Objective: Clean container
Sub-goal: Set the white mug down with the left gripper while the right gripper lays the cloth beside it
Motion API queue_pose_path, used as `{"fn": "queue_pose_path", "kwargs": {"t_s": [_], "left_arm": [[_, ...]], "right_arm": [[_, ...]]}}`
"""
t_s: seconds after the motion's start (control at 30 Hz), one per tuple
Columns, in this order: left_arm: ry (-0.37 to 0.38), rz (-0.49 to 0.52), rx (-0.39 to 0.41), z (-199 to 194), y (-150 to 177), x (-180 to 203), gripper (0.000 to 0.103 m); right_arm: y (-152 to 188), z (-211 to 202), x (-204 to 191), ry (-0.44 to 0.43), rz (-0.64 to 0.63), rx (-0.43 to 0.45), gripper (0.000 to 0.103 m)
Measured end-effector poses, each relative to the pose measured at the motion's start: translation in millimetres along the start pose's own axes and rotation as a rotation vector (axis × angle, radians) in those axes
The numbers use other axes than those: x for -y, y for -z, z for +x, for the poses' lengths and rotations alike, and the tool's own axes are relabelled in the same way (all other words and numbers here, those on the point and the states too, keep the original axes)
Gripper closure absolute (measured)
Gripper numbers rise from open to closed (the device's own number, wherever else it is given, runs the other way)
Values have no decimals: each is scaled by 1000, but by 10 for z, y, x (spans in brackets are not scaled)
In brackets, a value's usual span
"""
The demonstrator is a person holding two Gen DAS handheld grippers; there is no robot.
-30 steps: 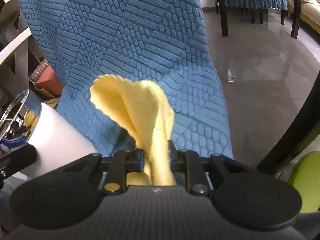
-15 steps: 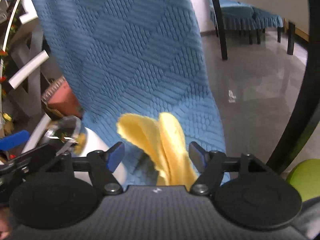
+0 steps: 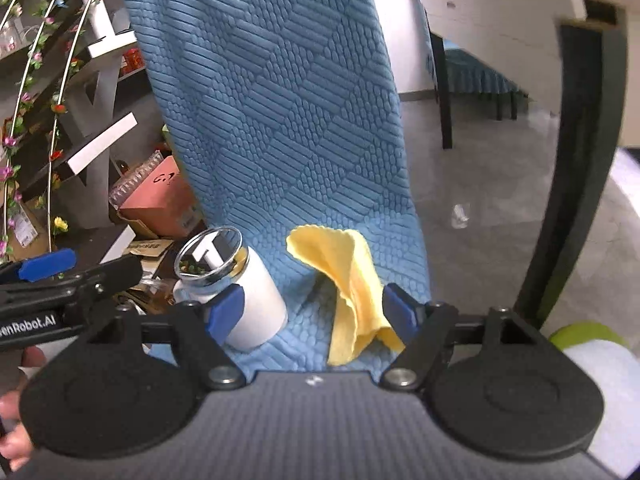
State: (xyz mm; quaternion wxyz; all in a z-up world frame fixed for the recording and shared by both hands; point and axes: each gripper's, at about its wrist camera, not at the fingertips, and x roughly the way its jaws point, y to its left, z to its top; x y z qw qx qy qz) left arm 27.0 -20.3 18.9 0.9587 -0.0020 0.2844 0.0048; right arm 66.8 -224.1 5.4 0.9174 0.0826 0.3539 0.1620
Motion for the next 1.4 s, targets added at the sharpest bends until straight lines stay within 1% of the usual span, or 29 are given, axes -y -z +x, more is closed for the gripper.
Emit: {"fn": "queue_pose_path", "kwargs": {"t_s": [0.1,0.2,0.27,0.3,0.33,0.4,0.6,0.83,1.1,1.4], "left_arm": [[5,1,-1,-147,29,28,0],[14,-11,0,-231,68,39,0],[23,-23,-4,-267,86,33,0],[25,-30,-6,-276,90,23,0],[26,-38,-6,-285,95,12,0],[13,-41,-7,-295,92,-7,0],[-30,-27,-11,-292,95,-34,0],[-49,-31,-25,-288,92,-78,0],[-56,-50,-47,-285,112,-138,0],[-43,-42,-48,-280,99,-135,0]], "right_arm": [[26,-140,-60,-3,-7,9,23],[52,-252,-125,2,-9,19,15],[58,-302,-170,10,-15,25,15],[51,-319,-186,18,-17,30,12],[40,-330,-197,28,-19,36,5],[35,-350,-205,53,-25,49,0],[17,-359,-193,52,-21,45,0],[4,-381,-210,46,-20,42,0],[-6,-379,-217,63,-26,22,0],[-2,-320,-244,61,-35,5,0]]}}
